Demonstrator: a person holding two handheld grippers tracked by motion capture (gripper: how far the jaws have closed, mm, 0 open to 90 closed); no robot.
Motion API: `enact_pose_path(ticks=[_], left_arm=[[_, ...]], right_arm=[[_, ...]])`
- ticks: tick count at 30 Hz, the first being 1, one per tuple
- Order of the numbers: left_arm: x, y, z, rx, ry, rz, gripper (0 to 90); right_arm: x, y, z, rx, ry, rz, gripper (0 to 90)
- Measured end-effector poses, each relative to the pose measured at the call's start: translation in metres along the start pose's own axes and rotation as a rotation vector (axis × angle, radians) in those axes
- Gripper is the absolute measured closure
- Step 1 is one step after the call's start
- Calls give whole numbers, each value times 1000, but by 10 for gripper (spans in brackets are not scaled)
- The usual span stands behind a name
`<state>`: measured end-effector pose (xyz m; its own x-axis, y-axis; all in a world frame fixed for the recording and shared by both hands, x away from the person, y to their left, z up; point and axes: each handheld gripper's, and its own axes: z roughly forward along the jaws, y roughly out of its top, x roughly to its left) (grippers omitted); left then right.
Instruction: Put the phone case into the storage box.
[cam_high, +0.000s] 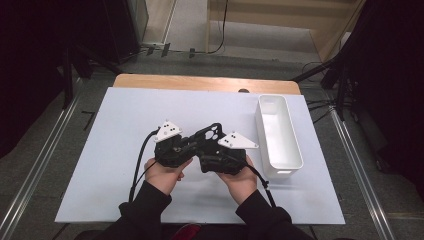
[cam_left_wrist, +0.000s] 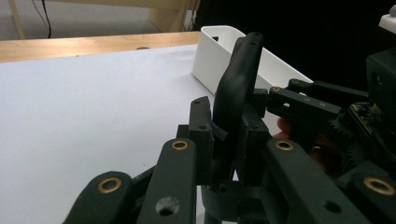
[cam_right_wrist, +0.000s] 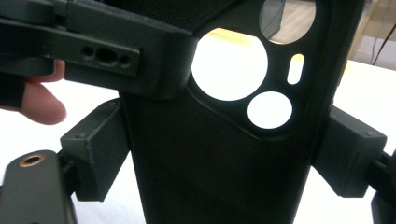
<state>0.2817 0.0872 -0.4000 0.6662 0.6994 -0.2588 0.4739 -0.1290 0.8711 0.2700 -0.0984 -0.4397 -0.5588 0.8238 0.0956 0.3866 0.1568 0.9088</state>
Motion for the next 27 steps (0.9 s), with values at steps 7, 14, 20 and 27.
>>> enact_pose_path(ticks=[7, 14, 20, 27], left_arm=[[4, 4, -4, -17, -15, -2, 649], [5, 7, -7, -13, -29, -6, 564], [7, 12, -11, -12, -48, -4, 482], [13, 17, -18, -20, -62, -2, 439]], right_arm=[[2, -1, 1, 12, 14, -9, 126], [1, -2, 1, 23, 25, -2, 126], [1, -4, 1, 34, 35, -3, 126], [0, -5, -1, 45, 42, -11, 126]])
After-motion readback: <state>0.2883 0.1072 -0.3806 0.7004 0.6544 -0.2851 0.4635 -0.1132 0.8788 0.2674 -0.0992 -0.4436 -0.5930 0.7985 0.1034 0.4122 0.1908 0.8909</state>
